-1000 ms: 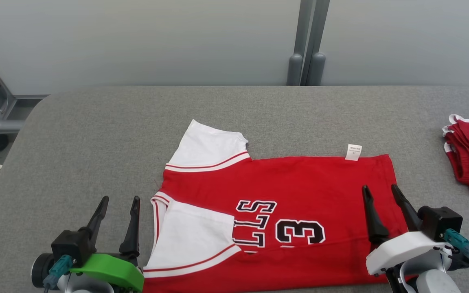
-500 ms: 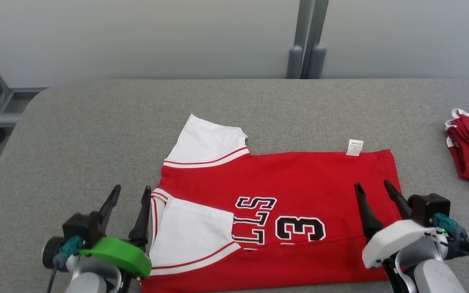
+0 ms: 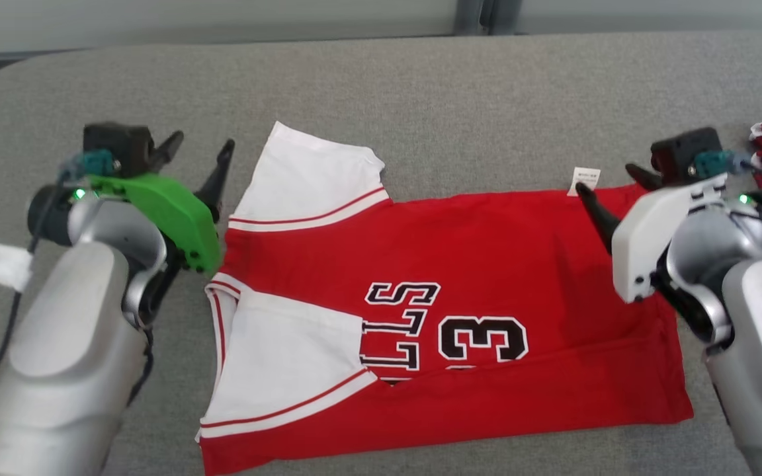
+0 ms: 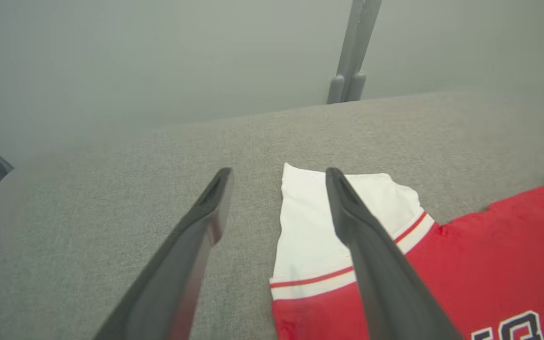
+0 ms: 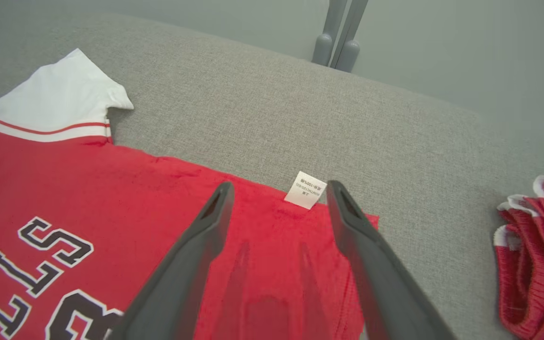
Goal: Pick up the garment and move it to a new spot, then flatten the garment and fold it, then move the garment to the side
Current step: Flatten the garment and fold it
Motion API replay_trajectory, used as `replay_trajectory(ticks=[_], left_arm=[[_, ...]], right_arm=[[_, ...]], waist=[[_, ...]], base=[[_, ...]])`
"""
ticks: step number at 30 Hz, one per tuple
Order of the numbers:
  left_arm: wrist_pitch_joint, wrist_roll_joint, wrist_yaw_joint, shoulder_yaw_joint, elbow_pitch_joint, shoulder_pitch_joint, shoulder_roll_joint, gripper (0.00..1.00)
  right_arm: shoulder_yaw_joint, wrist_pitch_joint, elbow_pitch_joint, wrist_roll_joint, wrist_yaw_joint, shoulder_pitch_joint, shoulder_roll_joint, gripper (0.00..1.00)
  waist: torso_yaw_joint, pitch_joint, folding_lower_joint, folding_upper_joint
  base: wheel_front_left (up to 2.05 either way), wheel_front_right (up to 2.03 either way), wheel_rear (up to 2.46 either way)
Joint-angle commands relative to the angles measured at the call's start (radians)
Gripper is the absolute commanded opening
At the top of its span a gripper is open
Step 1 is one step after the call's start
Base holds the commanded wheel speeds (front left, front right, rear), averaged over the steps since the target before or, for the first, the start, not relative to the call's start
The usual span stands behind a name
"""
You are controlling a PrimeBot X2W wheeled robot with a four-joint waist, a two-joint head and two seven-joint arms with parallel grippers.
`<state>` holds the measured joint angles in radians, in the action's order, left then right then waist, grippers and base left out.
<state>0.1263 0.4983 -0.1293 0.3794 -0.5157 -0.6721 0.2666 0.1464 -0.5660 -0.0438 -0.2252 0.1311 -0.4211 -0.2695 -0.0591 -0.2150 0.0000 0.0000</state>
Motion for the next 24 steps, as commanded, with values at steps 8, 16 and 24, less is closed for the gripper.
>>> replay_trajectory(ticks=[8,16,24], left_arm=[[0.207,0.077,-0.001,0.042,-0.074,-0.23,0.07,1.0],[0.381,0.08,0.025,0.051,-0.143,-0.356,0.101,1.0],[0.453,0.072,0.055,0.063,-0.149,-0.383,0.126,1.0]], right_arm=[[0.108,-0.154,0.056,0.001,-0.001,-0.194,-0.115,1.0],[0.171,-0.146,0.057,-0.049,-0.001,-0.26,-0.159,1.0],[0.167,-0.109,0.026,-0.049,-0.001,-0.243,-0.164,1.0]], waist=[[0.128,-0.247,0.0,0.0],[0.181,-0.321,0.0,0.0],[0.19,-0.335,0.0,0.0]], base=[[0.0,0.0,0.0],[0.0,0.0,0.0],[0.0,0.0,0.0]])
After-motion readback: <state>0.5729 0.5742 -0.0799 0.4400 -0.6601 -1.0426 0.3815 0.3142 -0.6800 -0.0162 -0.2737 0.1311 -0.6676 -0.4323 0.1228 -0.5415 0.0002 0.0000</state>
